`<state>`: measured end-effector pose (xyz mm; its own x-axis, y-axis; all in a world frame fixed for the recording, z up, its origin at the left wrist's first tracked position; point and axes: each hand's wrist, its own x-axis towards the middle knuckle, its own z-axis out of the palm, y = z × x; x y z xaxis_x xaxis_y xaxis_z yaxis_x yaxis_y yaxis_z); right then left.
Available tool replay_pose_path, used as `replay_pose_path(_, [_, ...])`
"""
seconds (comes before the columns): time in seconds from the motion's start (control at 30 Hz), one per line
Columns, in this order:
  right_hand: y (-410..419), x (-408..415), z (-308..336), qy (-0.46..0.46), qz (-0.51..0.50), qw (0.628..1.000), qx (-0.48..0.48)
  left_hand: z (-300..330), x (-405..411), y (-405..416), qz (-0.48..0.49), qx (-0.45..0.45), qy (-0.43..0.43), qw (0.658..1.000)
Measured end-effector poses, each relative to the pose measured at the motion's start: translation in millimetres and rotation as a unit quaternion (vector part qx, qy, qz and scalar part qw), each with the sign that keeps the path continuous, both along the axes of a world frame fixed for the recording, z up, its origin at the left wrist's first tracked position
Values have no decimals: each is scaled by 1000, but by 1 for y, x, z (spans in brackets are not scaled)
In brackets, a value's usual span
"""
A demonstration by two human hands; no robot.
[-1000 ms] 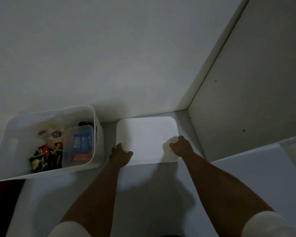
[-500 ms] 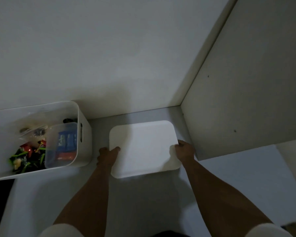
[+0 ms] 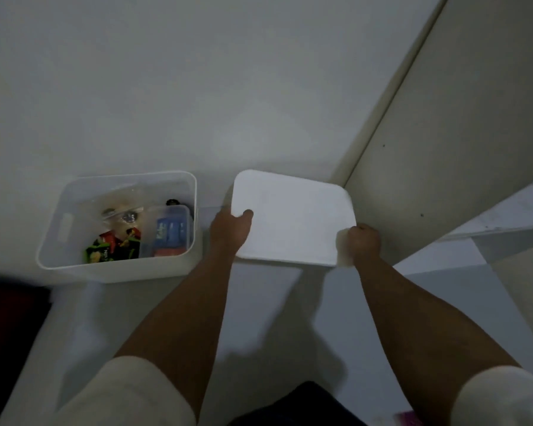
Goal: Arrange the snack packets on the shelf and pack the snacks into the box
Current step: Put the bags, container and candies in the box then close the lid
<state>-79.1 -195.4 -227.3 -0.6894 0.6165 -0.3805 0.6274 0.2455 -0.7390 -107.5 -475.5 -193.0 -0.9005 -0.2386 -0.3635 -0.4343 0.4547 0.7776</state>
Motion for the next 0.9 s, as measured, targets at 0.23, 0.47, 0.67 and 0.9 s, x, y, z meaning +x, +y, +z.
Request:
replay_pose_path(0.23, [-91,0,57,62,-23,998,-20,64,-6,-96,12,-27,48,998])
replay_pose_path(0.47, [-213,-1,71,104,33,990,-89,71,22,-220,98,-77,76,989])
replay_pose_path(0.67, [-301,-4,68,93,76,985,-121,54,42,-311,146,-83,44,985])
replay_pose_path(0.9, [-354,-27,52,84,104,985,-113,24,34,-362,174,-40,33,983])
